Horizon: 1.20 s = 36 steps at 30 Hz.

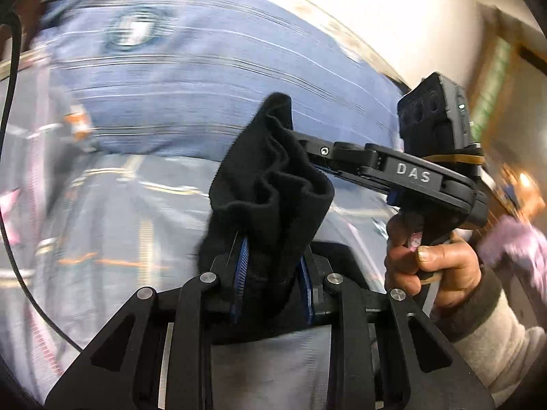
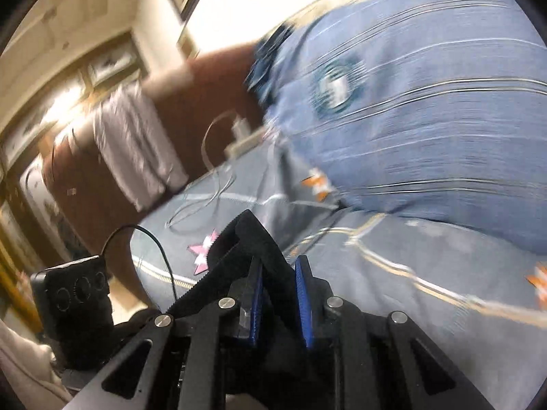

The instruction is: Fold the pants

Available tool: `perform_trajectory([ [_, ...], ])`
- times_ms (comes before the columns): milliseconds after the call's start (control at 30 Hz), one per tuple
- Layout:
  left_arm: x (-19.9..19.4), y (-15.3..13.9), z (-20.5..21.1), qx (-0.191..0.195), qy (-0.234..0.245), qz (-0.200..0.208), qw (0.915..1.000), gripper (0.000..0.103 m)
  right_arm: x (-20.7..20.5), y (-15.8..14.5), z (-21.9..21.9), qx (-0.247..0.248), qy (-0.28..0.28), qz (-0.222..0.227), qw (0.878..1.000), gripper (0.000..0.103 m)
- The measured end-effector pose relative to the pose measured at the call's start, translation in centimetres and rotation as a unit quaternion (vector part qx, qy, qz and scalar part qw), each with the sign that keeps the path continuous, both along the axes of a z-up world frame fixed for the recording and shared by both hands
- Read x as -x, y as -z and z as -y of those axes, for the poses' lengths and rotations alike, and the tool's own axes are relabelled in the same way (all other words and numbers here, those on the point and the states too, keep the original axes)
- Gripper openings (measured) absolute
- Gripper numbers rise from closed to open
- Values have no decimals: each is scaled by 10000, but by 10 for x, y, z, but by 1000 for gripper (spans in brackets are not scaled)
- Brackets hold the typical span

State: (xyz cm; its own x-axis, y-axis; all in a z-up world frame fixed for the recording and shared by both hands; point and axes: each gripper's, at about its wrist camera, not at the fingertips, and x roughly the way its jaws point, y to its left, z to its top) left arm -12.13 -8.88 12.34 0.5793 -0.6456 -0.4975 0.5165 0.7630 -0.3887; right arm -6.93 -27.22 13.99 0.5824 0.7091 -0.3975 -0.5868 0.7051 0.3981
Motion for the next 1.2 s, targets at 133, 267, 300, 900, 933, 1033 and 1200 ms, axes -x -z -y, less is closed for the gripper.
perform_trajectory([
  [133, -5, 28, 62, -340, 860, -356, 9951, 25, 21, 35, 71, -235, 945, -510, 9939, 17],
  [267, -9, 60, 105, -865, 1180, -715, 9866, 25, 45, 74, 129, -256, 2215, -1215, 9672, 19],
  [300, -6, 56, 105, -847, 1217, -658, 9868, 25, 53, 79, 137, -393, 2324, -1301, 9631, 22],
  [900, -32, 54, 28, -824, 297, -817, 9928, 69, 61, 106, 109, -996, 2162, -1744, 9555, 71],
  [933, -36, 60, 29, -850, 263, -872, 9922, 69, 56, 110, 104, -899, 2169, -1837, 9545, 66],
  [1033, -35, 66, 32, -967, 205, -918, 9909, 69, 51, 106, 91, -837, 1858, -1721, 9638, 29],
  [1200, -29, 41, 31, -728, 254, -604, 9952, 69, 68, 73, 105, -1180, 1635, -1123, 9730, 10],
])
